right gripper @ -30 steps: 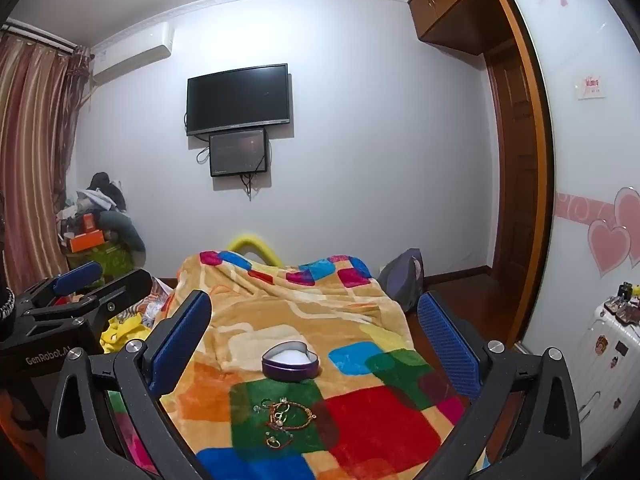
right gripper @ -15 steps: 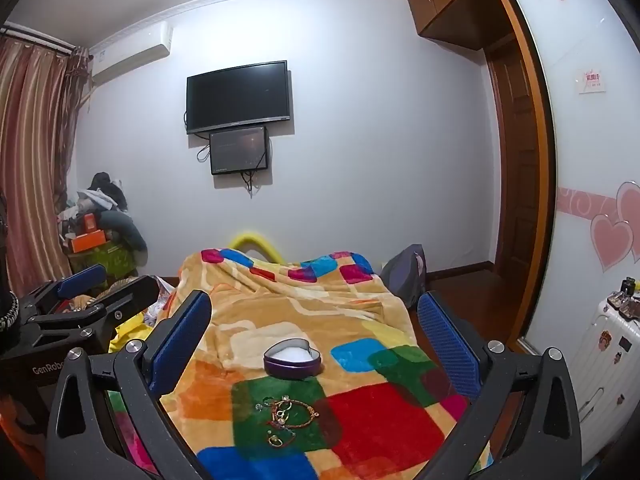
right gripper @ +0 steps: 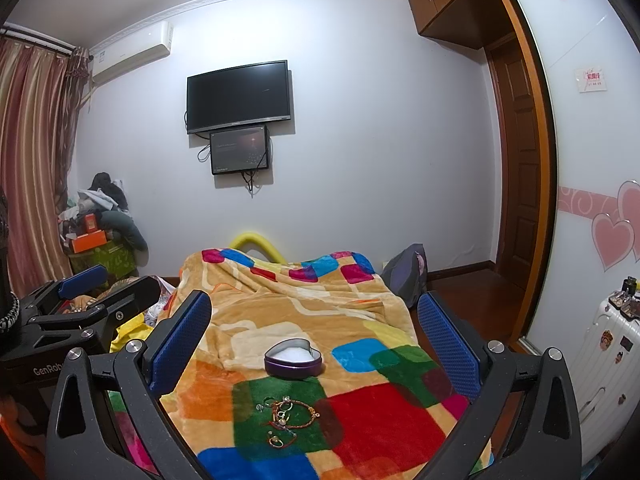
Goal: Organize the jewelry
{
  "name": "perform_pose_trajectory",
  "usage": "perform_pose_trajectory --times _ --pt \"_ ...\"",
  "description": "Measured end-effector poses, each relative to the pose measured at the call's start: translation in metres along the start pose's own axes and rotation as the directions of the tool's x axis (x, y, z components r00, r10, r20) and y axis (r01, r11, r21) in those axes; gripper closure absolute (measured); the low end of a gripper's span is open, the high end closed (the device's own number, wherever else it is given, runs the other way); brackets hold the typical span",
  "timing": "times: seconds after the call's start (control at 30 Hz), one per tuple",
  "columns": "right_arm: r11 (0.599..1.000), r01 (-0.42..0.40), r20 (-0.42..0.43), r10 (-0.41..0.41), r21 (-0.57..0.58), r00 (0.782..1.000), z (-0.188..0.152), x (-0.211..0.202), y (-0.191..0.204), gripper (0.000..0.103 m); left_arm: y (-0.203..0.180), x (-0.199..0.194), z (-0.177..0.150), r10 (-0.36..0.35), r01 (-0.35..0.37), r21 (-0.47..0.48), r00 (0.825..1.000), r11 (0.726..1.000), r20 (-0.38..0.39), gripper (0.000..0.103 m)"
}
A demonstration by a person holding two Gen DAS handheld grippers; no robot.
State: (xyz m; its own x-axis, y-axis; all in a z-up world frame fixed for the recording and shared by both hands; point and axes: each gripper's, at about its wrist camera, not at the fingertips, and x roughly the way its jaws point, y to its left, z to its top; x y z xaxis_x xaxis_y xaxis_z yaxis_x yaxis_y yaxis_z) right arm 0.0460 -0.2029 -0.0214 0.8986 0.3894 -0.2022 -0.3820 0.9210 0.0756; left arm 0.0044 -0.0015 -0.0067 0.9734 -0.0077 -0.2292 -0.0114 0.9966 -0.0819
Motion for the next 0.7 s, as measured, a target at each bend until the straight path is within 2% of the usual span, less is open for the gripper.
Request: perform_pose_trajectory --times 0.7 --pt "1.0 0.0 -0.001 0.0 0.001 1.0 0.0001 0.0002 0.0009 0.0 -0.0007 0.0031 0.0033 -0.002 0.002 -0.006 1.0 1.0 -0.004 0.0"
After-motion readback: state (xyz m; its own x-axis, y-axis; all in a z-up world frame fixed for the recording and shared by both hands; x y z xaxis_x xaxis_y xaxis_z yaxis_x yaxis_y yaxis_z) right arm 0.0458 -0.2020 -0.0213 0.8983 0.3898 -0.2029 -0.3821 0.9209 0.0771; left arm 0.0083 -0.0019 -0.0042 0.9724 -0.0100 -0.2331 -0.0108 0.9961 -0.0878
